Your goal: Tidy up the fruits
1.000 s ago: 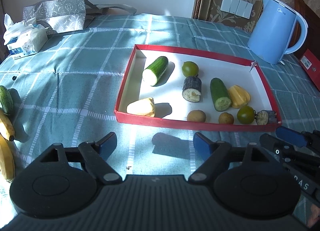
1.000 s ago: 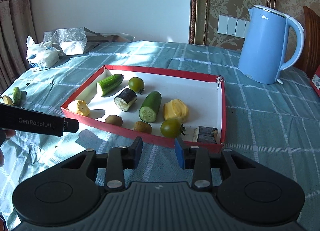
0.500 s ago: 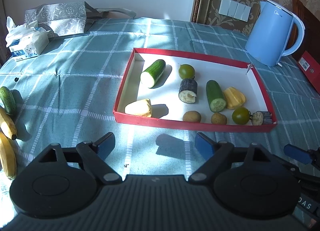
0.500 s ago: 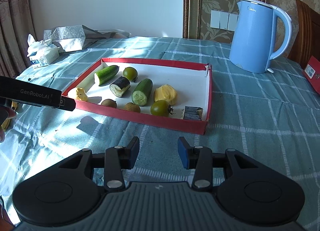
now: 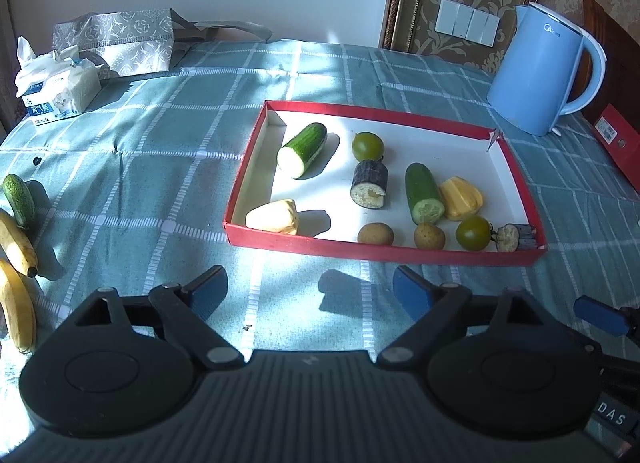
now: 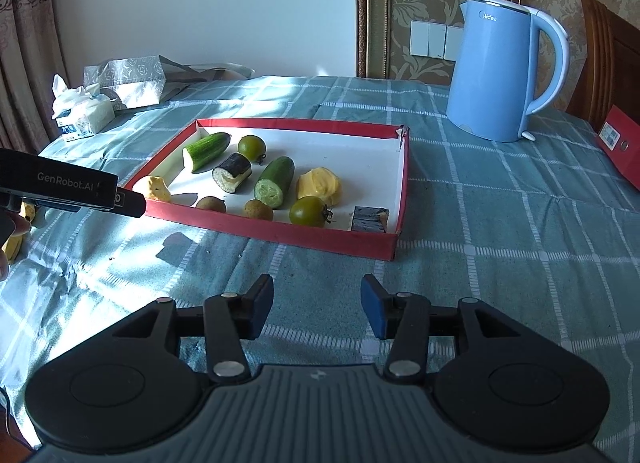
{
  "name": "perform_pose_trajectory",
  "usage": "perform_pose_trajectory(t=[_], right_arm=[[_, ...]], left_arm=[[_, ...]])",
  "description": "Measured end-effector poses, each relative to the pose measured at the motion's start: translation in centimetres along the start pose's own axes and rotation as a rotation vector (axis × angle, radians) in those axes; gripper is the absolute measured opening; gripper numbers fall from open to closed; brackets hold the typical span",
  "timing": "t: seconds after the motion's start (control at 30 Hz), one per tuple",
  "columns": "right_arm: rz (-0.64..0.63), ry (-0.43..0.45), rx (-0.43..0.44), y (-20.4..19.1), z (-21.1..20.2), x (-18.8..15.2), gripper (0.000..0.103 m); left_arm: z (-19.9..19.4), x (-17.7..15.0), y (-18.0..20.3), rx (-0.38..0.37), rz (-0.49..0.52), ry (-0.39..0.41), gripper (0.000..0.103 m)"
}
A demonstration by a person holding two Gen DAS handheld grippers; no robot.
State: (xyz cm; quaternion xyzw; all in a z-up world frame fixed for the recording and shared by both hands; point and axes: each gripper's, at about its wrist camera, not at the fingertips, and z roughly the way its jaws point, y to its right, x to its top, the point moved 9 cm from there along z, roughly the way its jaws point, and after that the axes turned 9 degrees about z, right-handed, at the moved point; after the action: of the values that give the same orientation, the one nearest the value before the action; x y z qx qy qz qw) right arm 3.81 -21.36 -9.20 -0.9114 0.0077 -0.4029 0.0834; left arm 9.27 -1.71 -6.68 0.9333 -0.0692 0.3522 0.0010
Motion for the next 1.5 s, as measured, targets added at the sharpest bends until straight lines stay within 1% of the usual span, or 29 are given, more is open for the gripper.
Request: perform_pose_trajectory(t=[0.57,0.7,1.23,1.33,1.5], right_arm=[[0.011,-0.008,0.010,0.2,-0.5,-0.4,0.049],[0.008,-0.012,0.007,0.2,-0.5,-0.6,0.055],[0.000,-0.017,0.014,0.2,-0.2,-0.6,0.055],[0.002,-0.023,0.016,0.1,0.0,-0.7,0.062],[-0.012,-0.025,0.018,0.0,0.1,-0.8,0.062]], left_arm=[[-0.5,0.1,0.6,-0.004,0.008,0.008,0.089],[-0.5,0.1,0.7,-0.004,0.009,0.008,0.089],[-0.4,0.4,1.0,-0.009,0.010,0.010,0.090],[-0.4,0.5,1.1,-0.008,0.009,0.012,0.091],[-0.2,0.5,1.1,-0.013,0.005,0.012,0.091]])
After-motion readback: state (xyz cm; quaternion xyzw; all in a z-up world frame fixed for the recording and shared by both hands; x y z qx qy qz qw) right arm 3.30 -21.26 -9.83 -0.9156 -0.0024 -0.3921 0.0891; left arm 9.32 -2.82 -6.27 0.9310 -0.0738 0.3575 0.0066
